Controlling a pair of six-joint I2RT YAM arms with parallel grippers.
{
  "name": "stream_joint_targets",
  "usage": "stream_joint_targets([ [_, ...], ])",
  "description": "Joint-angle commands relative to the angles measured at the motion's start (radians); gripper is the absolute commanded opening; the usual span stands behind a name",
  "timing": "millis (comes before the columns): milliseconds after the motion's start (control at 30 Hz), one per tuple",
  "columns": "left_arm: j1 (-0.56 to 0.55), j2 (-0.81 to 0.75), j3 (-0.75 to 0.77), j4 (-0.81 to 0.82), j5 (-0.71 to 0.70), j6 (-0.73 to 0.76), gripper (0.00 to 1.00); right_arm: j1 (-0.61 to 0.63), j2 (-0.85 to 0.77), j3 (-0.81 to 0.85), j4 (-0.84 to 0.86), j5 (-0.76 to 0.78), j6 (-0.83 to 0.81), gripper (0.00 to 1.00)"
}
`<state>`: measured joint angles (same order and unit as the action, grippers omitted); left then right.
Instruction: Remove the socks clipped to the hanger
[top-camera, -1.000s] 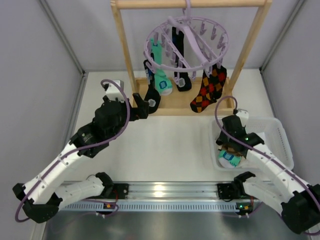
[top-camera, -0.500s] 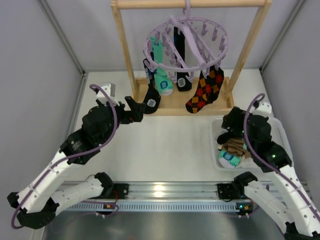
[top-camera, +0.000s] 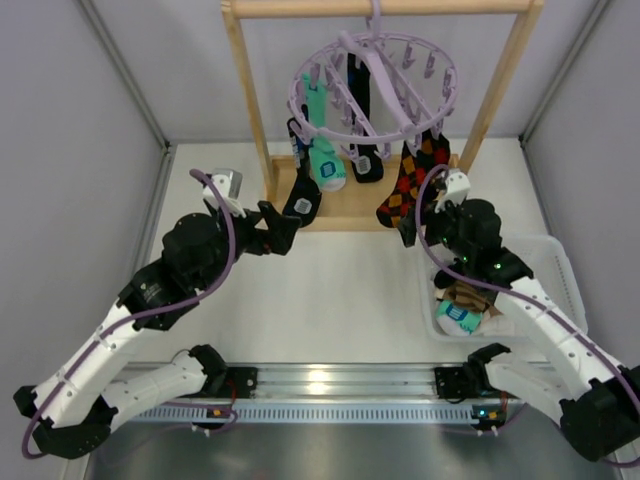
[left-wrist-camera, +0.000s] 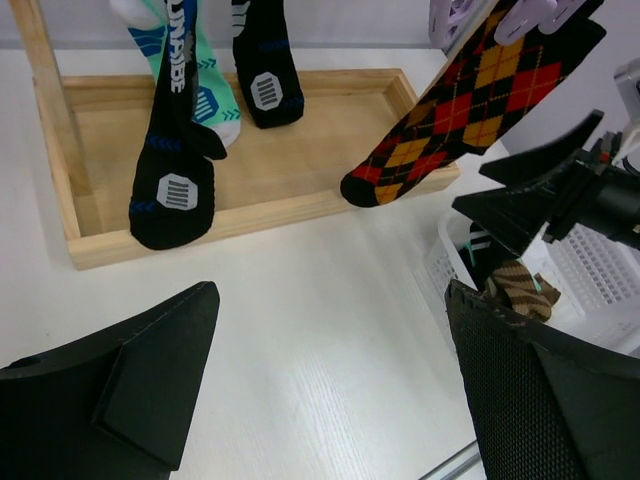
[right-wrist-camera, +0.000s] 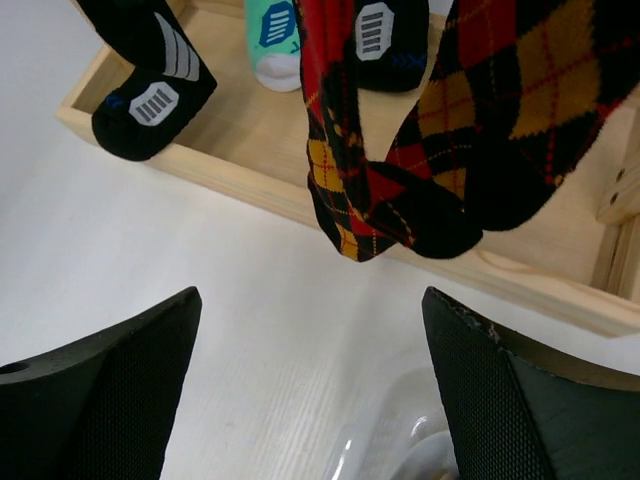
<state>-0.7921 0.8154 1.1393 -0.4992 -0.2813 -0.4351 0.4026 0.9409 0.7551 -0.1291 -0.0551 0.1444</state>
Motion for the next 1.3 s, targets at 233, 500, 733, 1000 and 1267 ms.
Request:
stream_joint_targets([
  [233,0.001,0.011,-0.035,0.008,0.042,0.016,0.98,-0.011,0.101,0.07,0.276,-0.031,-0.212,0.86],
  [500,0.001,0.033,-0.033,0.008,0.05,0.013,0.98,-0.013,0.065,0.105,0.226,-0.022,-0.318,0.87],
  [733,0.001,0.048,-0.029,0.008,0.068,0.007,0.98,-0.028,0.101,0.102,0.249,-0.081,-0.407,0.89],
  [1000,0.001,0.034,-0.027,0.008,0.09,0.004,0.98,-0.116,0.216,0.101,0.324,-0.394,-0.378,0.79],
  [1267,-0.001,-0.001,-0.015,0.008,0.091,0.015,0.98,-0.134,0.285,0.0,0.577,-0.591,-0.215,0.48],
])
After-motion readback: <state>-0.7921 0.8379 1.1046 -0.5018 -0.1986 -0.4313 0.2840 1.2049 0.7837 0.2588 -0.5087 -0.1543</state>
